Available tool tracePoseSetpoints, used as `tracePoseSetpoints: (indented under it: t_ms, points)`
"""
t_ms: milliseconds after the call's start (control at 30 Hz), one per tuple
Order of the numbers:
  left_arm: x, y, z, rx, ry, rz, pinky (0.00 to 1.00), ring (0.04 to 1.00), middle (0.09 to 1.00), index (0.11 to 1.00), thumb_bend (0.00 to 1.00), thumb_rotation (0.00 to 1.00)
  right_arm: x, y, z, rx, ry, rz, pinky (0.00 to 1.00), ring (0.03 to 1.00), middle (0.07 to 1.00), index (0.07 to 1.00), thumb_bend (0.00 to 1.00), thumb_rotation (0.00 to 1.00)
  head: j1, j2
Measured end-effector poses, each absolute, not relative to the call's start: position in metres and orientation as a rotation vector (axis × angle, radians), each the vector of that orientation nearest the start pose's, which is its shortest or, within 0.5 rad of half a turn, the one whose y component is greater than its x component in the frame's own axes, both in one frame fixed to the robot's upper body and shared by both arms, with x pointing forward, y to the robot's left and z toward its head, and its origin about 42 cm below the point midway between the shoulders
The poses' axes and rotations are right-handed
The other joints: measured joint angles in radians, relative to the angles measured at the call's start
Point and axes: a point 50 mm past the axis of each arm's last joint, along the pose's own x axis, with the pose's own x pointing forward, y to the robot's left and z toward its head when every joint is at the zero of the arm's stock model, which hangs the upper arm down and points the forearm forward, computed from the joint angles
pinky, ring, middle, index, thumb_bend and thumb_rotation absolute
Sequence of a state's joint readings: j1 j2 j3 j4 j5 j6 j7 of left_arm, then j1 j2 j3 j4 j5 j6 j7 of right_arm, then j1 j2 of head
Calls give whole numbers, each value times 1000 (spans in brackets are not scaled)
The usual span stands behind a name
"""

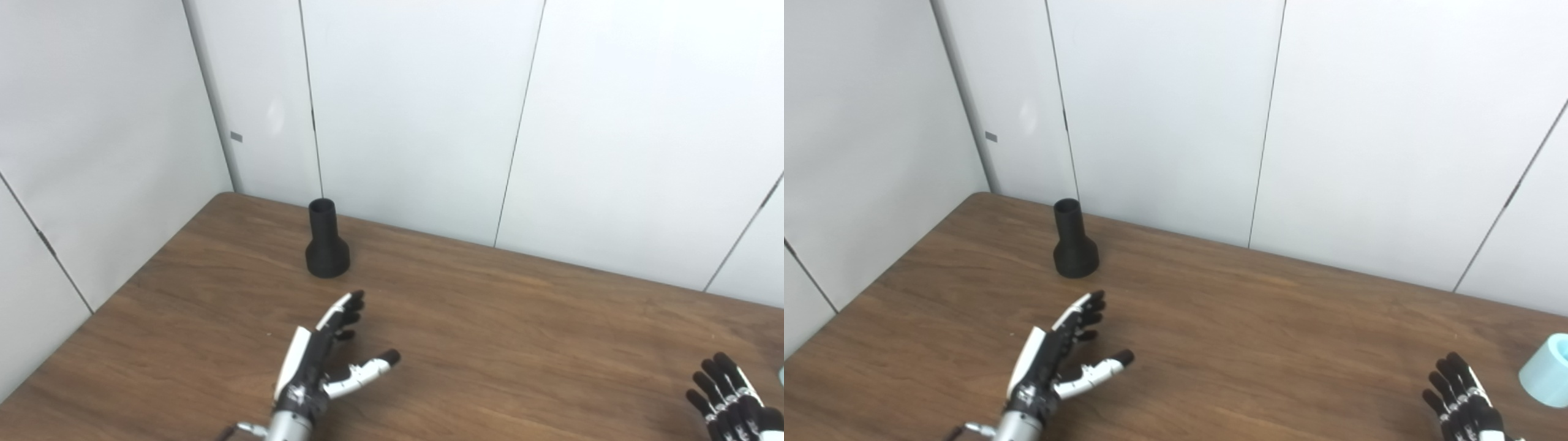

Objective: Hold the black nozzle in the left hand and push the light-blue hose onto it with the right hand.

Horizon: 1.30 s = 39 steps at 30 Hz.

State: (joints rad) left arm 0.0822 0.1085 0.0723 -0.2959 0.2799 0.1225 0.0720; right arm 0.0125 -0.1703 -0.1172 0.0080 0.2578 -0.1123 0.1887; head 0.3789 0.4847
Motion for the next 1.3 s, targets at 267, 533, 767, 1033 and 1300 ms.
tracePoseSetpoints:
  t_ms: [267, 533, 767, 1033, 1300]
  points:
    - [262, 314, 180, 465, -99, 319, 828, 841, 847, 874, 846, 177, 277, -293, 108, 67, -120, 59, 899, 929, 933, 922, 729, 949, -6, 9]
    - [271, 341, 186, 519, -87, 352, 771, 828, 861, 863, 831, 168, 277, -293, 108, 68, -117, 57, 892, 925, 930, 917, 728, 943, -3, 12]
    - [296, 362, 192, 605, -47, 372, 816, 853, 886, 861, 835, 191, 277, -293, 108, 62, -116, 54, 860, 921, 934, 928, 706, 974, -6, 12]
    - [331, 383, 207, 815, -1, 354, 784, 889, 894, 851, 856, 256, 277, -293, 108, 62, -116, 53, 843, 914, 924, 923, 714, 959, 0, 23]
    - [366, 388, 203, 904, 76, 308, 929, 918, 894, 860, 865, 269, 277, -293, 108, 61, -117, 51, 835, 909, 923, 924, 698, 967, -8, 25]
